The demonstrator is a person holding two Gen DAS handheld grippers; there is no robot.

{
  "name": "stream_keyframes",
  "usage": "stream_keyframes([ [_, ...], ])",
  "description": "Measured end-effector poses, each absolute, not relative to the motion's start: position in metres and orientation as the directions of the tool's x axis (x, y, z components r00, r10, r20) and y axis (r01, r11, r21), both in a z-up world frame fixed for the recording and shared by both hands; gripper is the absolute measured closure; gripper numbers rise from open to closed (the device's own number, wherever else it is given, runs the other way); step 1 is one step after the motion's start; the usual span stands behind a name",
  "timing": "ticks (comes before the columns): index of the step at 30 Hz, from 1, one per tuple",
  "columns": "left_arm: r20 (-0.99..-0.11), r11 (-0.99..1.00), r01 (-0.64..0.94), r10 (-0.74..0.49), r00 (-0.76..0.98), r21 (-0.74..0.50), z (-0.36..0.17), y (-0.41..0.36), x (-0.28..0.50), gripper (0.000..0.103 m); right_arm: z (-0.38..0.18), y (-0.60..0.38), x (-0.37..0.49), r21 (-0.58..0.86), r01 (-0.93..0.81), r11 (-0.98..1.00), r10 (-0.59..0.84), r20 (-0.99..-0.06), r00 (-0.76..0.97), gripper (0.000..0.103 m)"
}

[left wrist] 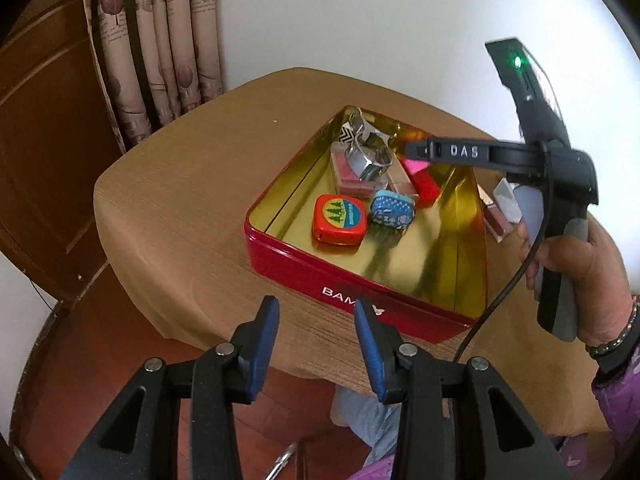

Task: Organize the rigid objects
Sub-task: 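Lower the pink block into the tray and open the right tool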

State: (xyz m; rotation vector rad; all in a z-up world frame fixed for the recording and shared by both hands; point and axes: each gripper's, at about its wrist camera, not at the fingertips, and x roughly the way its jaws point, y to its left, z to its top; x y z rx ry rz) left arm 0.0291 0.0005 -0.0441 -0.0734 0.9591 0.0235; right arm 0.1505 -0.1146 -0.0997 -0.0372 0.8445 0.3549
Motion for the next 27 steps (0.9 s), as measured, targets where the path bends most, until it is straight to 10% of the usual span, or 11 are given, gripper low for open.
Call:
stream_keyframes([
  [10,-0.82,0.998,-0.035,0.056,0.569,0.044,-0.048,-0.014,0.025,0.063,-0.055,-0.142,0.103,0.115,-0.29,0.95,0.299,-0.604,0.739,0.031],
  [27,-0.815,0.985,0.162,-0.137,0.563,-0.053,-0.037,-0.059,0.008,0.063,-0.15,-0.387,-0.055,-0.183,0.227,0.957,-0.29,-0.683,0.67,0.026],
])
